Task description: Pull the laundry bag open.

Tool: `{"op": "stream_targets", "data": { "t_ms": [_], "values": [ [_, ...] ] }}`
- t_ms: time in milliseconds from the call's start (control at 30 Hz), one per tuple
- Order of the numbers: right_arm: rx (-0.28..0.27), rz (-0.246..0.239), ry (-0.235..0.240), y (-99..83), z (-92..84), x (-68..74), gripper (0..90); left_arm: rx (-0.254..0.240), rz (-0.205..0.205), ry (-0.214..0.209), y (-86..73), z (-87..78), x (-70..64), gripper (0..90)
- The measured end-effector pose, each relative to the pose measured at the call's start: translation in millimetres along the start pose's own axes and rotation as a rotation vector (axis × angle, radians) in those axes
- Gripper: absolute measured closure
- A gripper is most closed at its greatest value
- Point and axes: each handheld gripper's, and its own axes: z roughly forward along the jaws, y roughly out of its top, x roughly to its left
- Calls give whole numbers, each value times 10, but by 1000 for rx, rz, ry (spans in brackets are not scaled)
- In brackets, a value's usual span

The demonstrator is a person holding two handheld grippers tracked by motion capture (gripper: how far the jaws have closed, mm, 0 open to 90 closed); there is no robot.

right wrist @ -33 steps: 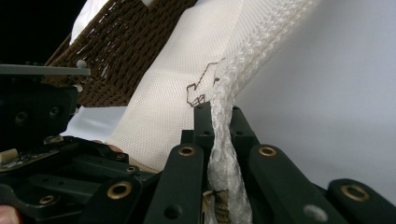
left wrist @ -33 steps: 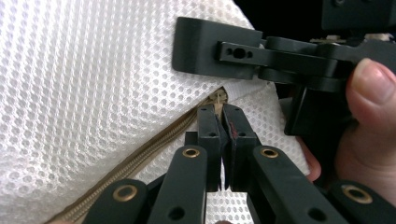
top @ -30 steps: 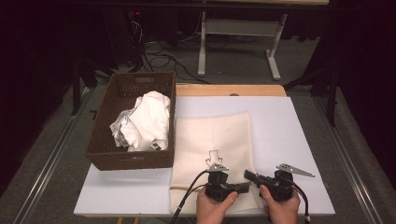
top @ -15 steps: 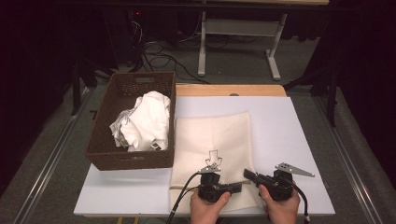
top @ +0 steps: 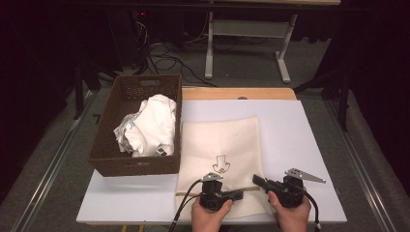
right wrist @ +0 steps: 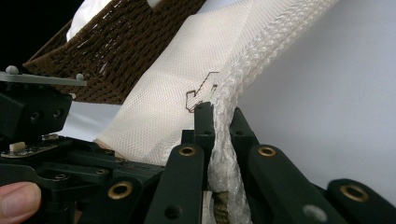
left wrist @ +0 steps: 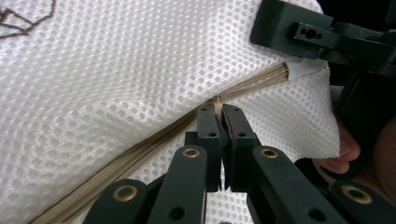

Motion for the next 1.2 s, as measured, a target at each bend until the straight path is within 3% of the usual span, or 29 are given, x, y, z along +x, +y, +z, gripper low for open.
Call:
{"op": "stream_targets", "data": {
  "t_ms": [667,1200],
  "values": [
    [-1,-8,-11,4,-6,-22,870,-21,-24,65,-75,-181,151,867],
    [-1,-18,-17,8,-6,-40,870,-25,-12,129,-104,-376,246,867]
  ]
}}
